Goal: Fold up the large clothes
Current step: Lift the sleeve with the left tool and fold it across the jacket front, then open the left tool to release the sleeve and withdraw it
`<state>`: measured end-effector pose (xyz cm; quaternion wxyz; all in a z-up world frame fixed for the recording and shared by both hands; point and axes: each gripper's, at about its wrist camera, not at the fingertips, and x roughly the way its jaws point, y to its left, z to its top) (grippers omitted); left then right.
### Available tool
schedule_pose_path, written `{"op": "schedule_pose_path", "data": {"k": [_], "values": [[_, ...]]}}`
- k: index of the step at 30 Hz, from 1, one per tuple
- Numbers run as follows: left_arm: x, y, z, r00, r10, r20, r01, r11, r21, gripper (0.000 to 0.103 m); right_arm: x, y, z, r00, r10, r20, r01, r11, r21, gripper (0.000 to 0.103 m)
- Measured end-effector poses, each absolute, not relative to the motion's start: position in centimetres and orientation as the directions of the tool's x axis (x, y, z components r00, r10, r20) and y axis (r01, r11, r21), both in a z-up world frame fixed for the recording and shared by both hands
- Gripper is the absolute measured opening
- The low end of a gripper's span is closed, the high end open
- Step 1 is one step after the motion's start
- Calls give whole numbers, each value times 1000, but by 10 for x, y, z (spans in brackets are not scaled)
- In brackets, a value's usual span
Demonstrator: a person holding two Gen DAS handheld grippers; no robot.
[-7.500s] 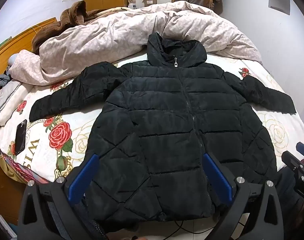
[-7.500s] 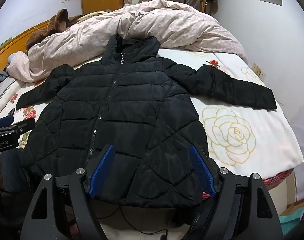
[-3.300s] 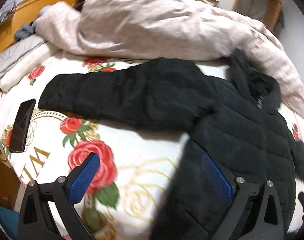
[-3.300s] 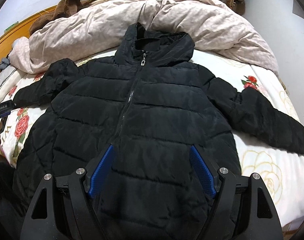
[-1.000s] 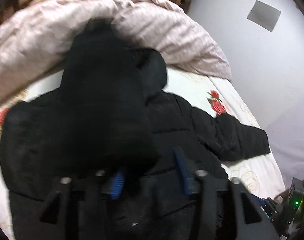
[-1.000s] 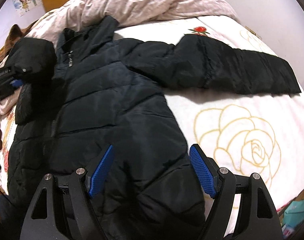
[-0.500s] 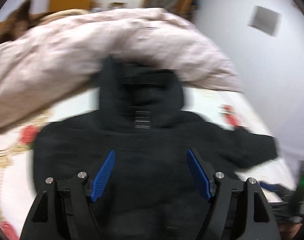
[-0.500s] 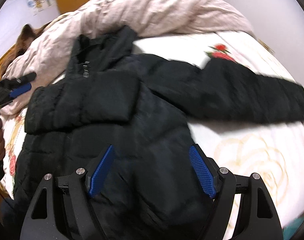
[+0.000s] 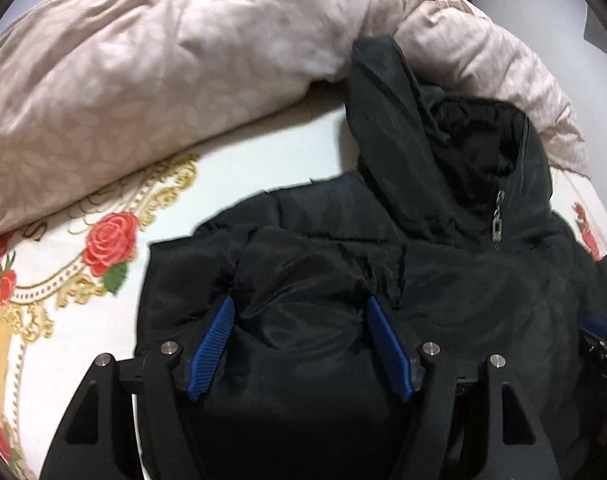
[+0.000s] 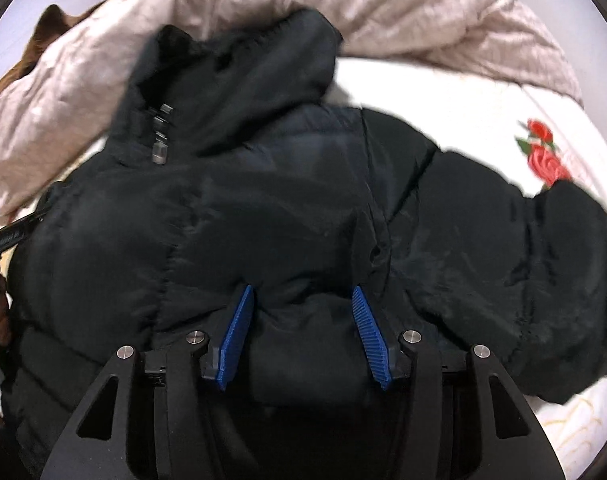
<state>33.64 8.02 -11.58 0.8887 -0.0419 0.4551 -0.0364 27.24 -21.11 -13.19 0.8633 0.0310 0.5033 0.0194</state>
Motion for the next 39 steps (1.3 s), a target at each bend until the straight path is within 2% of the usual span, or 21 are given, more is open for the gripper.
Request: {"op": "schedule_pose_path", "data": {"k": [4,8,13,18,22,26,39], "values": [[339,82,-119,589,-99,-802,17,994,-110,71,270,-209,-137,497,44,-866,-20,999,39,52],[333,88,-100,590,-114,-799,27,992,-122,70,273,-211,-124,479,43,-877,-1,999,48,52],[293,99,-67,652,-180,-737,54,980,-192,70,246,-222,-90,557,46,-829,13,998,64,52],[293,96,-103,572,-168,-803,39,983,-178,70,250,-227,-130,452,82,-888,30,994,107,52],[296,85,-107,564,-124,-816,30,991,-130,70,251,-224,-130,459,75,-885,13,996,91,52],[280,78,-88,567,-127,-814,48,991,-121,70,235,-225,-110,472,54,-880,32,996,79,52],[163,22,-9,597,-194,-779,135,981,-141,70,107,-251,-32,550,9,-835,137,985,101,54]]}}
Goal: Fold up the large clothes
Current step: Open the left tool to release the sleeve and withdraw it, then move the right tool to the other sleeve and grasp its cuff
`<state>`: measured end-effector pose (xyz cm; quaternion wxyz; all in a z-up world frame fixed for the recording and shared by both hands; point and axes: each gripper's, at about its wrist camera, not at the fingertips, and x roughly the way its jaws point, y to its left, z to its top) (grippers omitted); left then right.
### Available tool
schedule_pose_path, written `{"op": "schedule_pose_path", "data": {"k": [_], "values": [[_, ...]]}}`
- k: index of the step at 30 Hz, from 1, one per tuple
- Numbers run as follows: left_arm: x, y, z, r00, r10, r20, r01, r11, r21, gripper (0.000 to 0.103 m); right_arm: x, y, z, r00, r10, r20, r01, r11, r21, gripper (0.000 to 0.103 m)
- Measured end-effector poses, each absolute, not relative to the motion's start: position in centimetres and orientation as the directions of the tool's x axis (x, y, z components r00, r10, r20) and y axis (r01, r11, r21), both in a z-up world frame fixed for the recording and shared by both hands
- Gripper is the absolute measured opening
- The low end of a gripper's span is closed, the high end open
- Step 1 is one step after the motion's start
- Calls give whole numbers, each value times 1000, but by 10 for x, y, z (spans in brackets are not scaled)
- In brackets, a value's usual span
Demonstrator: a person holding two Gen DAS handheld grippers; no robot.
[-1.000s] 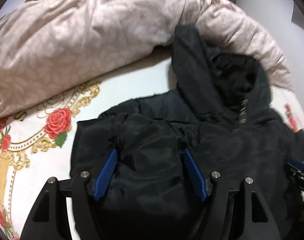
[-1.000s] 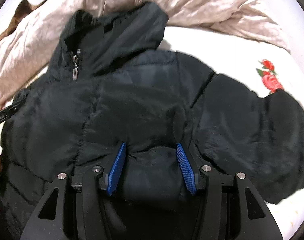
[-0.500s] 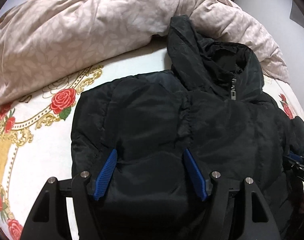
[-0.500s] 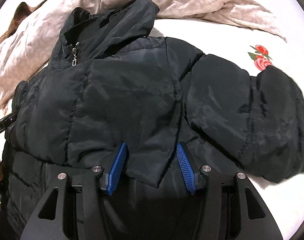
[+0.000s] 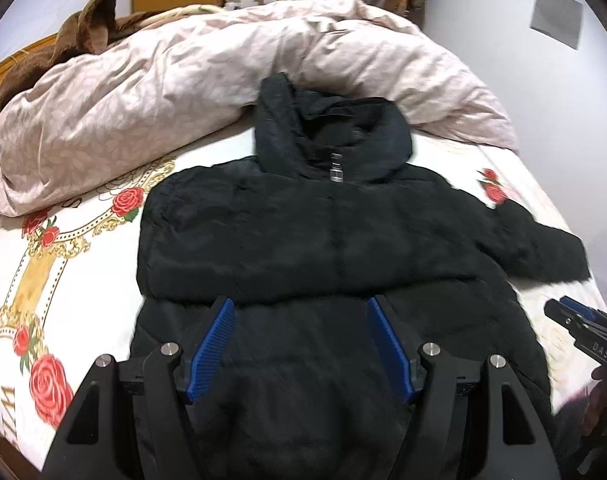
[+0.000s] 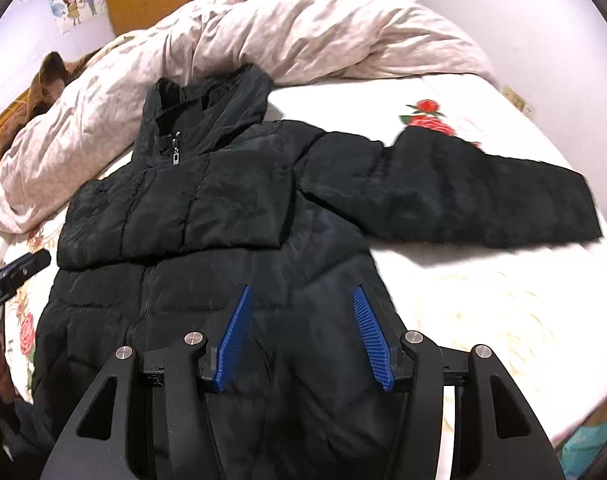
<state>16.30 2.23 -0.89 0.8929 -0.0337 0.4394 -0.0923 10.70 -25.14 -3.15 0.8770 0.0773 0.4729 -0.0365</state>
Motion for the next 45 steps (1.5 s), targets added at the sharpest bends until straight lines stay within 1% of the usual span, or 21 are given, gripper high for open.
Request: {"op": "schedule_pose_path", "data": {"k": [9,15,19,22,34,45], "values": [[106,-10,22,605,-229,-763,196,971,-137,71,52,-263,4,599,-18,-800,163,981,100,54],[102,-19,30,607,-241,-757,213,967,-137,71,40,-279,13,612,-14,-791,181,976,122,54],[106,-24,30,604,-246,-758,218,966,-140,71,40,-292,14,618,-28,-786,210,969,130,58],[111,-26,28,601,-247,-761,225,965,-135,71,41,-300,12,615,-43,-788,230,965,126,59],[168,-33,-2,582,-194,-790,211,974,-84,71,70,-354,-22,559,-96,-823,332,936,116,60],[237,-44,-49,547,-149,-824,196,979,-47,71,113,-450,-93,512,-84,-855,522,821,232,60]]}}
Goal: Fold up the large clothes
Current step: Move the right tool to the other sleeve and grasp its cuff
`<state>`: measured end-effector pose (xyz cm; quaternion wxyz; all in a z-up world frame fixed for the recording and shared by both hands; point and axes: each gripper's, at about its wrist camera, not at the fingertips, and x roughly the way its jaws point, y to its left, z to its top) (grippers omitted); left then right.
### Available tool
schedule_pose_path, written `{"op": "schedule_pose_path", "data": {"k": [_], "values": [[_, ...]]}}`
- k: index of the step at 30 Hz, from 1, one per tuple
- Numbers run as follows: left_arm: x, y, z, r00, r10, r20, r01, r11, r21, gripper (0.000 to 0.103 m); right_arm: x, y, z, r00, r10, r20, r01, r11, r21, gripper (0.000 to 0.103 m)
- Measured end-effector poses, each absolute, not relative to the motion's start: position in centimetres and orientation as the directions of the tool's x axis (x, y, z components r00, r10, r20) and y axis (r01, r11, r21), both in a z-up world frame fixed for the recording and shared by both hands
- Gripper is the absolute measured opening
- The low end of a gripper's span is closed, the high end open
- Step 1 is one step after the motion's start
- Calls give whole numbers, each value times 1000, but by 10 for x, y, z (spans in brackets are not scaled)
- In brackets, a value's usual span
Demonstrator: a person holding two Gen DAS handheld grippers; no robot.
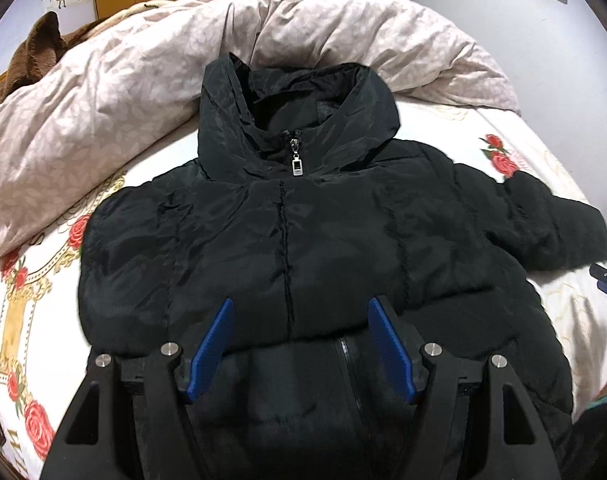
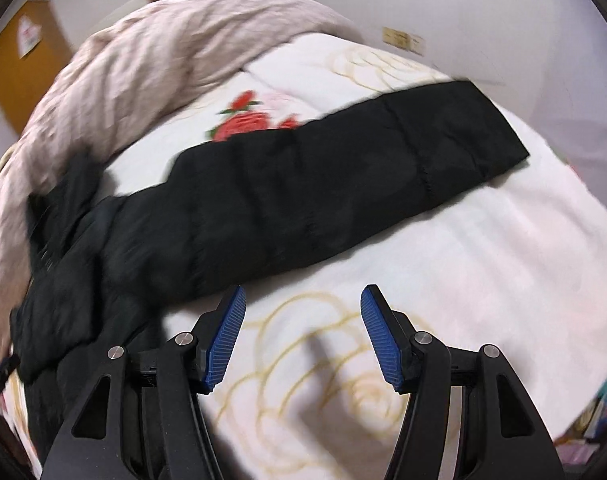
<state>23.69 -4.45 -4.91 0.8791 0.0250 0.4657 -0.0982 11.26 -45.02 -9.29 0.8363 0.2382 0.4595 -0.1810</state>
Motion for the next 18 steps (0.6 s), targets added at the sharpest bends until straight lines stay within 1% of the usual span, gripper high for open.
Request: {"op": "schedule_pose_path", "data": {"k": [7,10,16,18], "values": [[271,-50,-78,525,-138,-840,173,983,-54,71,131,-507,-135,509,-51,-859,633,699,333,61],[275,-52,-89,522,-133,-843,177,983,-46,71,134,-520,-139,557,-55,-829,641,663,387,61],[276,-52,-97,528,-132,-839,180,983,-42,72,145,-537,-144,608,-78,-790,654,613,444,61],[276,-52,-97,527,-134,-839,183,982,-42,72,151,-537,-142,592,-105,-799,665,623,411,50]]}}
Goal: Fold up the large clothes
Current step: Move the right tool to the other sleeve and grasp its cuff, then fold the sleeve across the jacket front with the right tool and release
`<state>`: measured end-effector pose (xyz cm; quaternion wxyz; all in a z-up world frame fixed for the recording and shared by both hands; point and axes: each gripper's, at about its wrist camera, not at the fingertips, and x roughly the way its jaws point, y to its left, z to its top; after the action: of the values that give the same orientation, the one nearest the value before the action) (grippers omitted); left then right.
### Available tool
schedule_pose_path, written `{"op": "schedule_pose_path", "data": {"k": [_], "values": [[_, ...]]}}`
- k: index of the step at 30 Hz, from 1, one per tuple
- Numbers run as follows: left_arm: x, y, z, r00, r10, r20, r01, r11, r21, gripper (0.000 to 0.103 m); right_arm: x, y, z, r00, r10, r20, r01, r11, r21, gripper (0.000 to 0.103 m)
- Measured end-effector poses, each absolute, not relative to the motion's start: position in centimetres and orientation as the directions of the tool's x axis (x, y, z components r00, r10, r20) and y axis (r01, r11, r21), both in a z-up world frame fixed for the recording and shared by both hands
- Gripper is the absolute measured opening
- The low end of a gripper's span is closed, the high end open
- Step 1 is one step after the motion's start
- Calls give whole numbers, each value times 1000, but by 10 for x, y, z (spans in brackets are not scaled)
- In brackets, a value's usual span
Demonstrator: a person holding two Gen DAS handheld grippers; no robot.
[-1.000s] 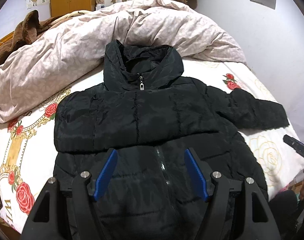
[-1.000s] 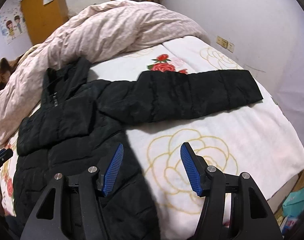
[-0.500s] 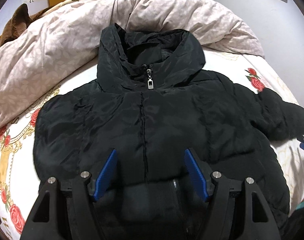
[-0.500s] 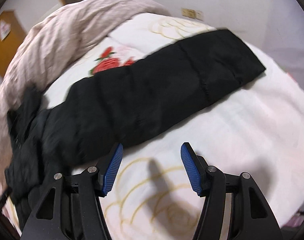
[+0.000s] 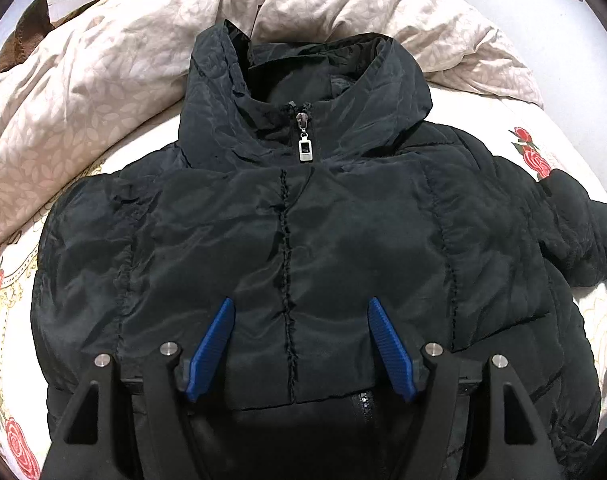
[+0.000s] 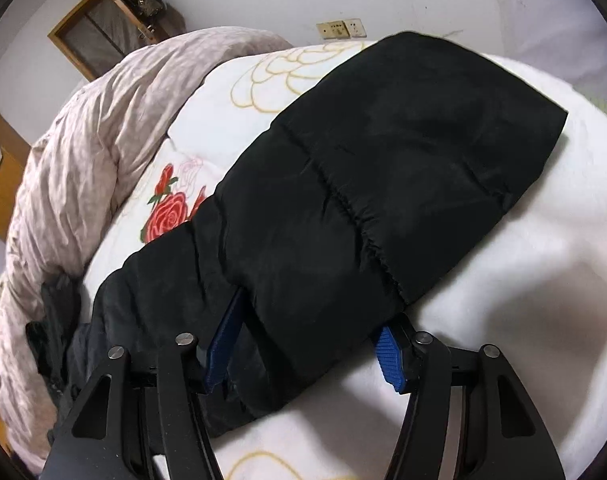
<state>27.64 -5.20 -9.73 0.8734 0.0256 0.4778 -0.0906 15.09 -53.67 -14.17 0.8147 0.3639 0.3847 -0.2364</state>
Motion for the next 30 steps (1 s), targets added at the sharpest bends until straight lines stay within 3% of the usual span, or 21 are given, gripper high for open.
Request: {"op": "schedule_pose_path", "data": {"k": [2,5,14,21,30], "values": [[277,-51,-96,523,-135,-842,185,982,-42,72,156,-535,-138,582,-116,-805,660,646,384,26],[276,-50,-91,519,-140,-843,185,982,-50,72,157,-525,-118,579,-143,-803,642,687,341,14],[252,-27,-64,540,-164,-826,143,984,-102,72,150,-463,-20,680,-178,-712,506,816,279,13],[234,-4,-42,571,-170,-804,124,985,-120,72,162,-391,37,760,-78,-645,328,903,277,13],[225,36,-37,591,-154,-792,70,988,-140,72,197,-271,40,743,71,-665,94,974,209,13]]}}
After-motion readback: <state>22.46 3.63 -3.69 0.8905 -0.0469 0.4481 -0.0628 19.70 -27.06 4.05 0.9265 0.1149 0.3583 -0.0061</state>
